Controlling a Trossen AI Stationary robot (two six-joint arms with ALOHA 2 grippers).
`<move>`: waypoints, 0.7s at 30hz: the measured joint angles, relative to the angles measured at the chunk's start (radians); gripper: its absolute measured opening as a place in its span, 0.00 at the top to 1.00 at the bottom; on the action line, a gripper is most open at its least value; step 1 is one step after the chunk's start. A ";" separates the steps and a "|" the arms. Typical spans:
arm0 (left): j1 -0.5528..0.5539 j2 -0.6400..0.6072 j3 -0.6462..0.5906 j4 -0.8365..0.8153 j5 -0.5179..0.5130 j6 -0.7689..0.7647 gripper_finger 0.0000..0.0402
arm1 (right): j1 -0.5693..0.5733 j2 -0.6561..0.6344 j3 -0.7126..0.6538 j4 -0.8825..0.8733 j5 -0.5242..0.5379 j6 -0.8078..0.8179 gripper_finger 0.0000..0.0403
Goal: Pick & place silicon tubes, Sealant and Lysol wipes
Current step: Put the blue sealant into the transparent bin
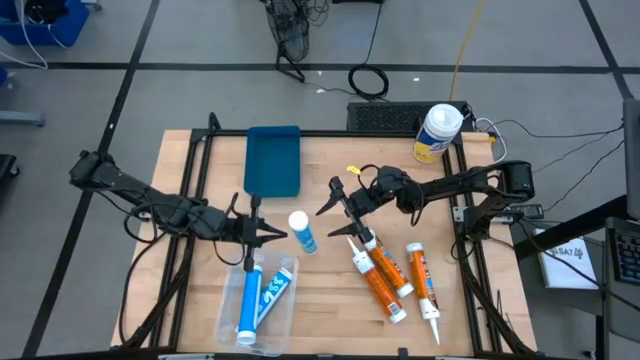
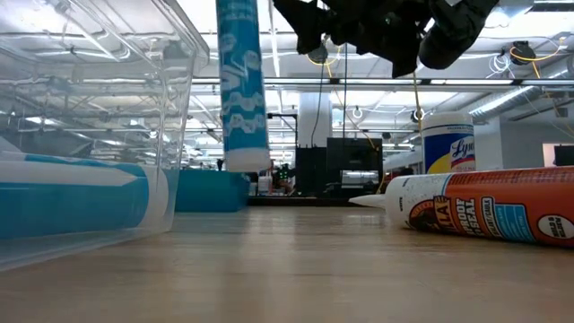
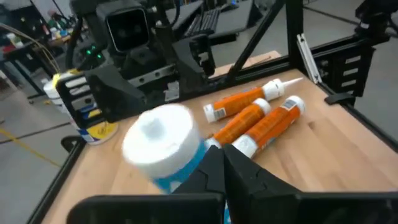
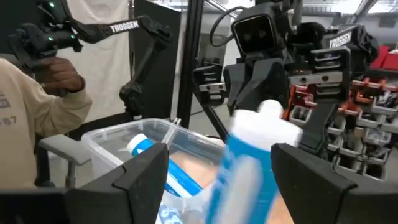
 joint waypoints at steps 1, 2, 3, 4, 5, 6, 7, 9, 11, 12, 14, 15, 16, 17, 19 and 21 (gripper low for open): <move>-0.001 0.000 0.000 -0.001 -0.003 -0.004 1.00 | 0.000 0.000 0.000 -0.002 0.000 0.004 0.35; -0.001 0.000 0.000 -0.010 -0.008 -0.012 1.00 | 0.000 0.000 0.000 -0.010 0.000 0.005 0.35; 0.000 0.001 0.000 -0.016 -0.017 -0.020 1.00 | 0.000 0.000 0.000 -0.021 0.000 0.006 0.35; 0.000 0.002 0.000 -0.018 -0.024 -0.029 1.00 | -0.001 0.000 0.000 -0.039 0.004 0.012 0.35; 0.001 0.002 0.000 -0.019 -0.030 -0.036 1.00 | -0.001 0.000 0.000 -0.055 0.023 0.021 0.35; 0.001 0.002 0.000 -0.018 -0.033 -0.042 1.00 | 0.004 0.000 0.001 -0.075 0.057 0.029 0.35; 0.001 0.002 0.000 -0.021 -0.033 -0.046 0.99 | 0.011 0.000 0.002 -0.108 0.105 0.026 0.35; 0.002 0.002 0.000 -0.023 -0.033 -0.047 0.98 | 0.028 0.007 0.003 -0.192 0.226 -0.015 0.35; 0.004 0.002 0.000 -0.022 -0.035 -0.035 0.96 | 0.045 0.022 0.003 -0.281 0.322 -0.045 0.35; 0.005 0.002 0.000 -0.020 -0.038 -0.024 0.96 | 0.052 0.028 0.002 -0.321 0.353 -0.052 0.35; 0.009 0.002 -0.001 -0.021 -0.043 -0.011 0.95 | 0.061 0.037 0.002 -0.374 0.365 -0.055 0.35; 0.011 0.002 -0.001 -0.021 -0.044 -0.005 0.95 | 0.067 0.038 0.002 -0.394 0.363 -0.053 0.35; 0.015 0.002 -0.001 -0.021 -0.044 -0.004 0.96 | 0.072 0.038 0.002 -0.417 0.361 -0.050 0.35; 0.020 0.002 -0.001 -0.022 -0.044 -0.004 0.96 | 0.078 0.038 0.002 -0.432 0.362 -0.051 0.35; 0.028 0.002 -0.001 -0.025 -0.045 -0.004 0.98 | 0.087 0.038 0.002 -0.452 0.362 -0.056 0.35; 0.033 0.002 -0.001 -0.028 -0.047 -0.006 0.99 | 0.096 0.041 0.002 -0.443 0.362 -0.057 0.35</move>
